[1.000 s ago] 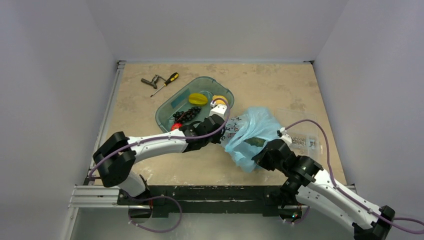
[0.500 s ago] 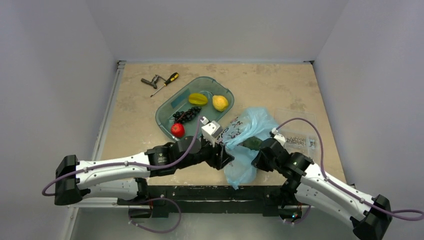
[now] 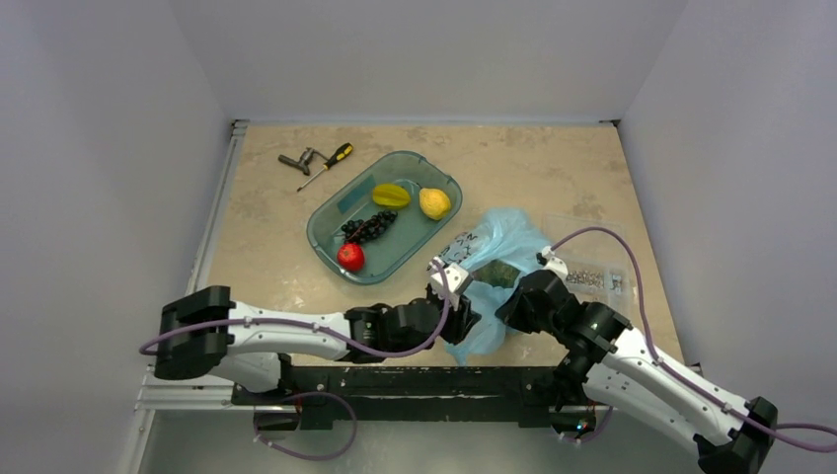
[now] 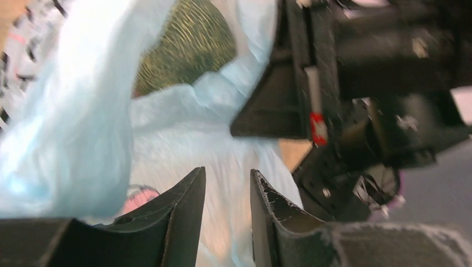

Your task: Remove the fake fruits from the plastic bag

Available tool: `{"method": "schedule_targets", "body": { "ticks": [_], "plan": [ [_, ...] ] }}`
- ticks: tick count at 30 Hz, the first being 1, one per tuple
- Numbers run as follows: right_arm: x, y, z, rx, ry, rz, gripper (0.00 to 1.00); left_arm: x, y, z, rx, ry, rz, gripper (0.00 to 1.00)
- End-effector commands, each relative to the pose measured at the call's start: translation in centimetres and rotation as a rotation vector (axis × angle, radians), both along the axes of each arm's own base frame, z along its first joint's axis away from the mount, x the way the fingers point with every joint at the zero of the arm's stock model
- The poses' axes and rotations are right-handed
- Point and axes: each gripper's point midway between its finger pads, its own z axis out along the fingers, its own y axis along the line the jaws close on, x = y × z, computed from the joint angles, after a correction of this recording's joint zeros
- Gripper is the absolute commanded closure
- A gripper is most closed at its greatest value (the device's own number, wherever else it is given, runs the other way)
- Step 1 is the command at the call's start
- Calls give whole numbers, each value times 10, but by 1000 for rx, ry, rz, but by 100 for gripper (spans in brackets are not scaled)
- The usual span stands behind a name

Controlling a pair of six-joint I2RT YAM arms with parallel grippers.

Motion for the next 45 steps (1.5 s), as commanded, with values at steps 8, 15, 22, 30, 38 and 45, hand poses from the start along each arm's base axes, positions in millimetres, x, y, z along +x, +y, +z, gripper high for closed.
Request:
{"method": "schedule_targets", "body": {
  "ticks": [8, 15, 22, 30, 38, 45],
  "plan": [
    [8, 0, 22, -4, -77, 24, 100, 103, -60, 41, -84, -92, 174, 76],
    [6, -6, 23, -22, -79, 14, 100, 152, -55, 16, -9, -165, 313, 72],
    [8, -14, 29, -49, -51, -49, 79, 184, -32, -41, 169, -62, 359, 73],
    [46, -16, 81, -225, -174, -20, 32, 154, -33, -52, 174, 36, 230, 75],
    [78, -35, 79, -443, -154, -65, 7, 126, -32, -3, 114, 64, 97, 52],
    [89, -41, 58, -450, -163, -91, 26, 98, -30, 13, 153, 130, -40, 47]
  ]
}}
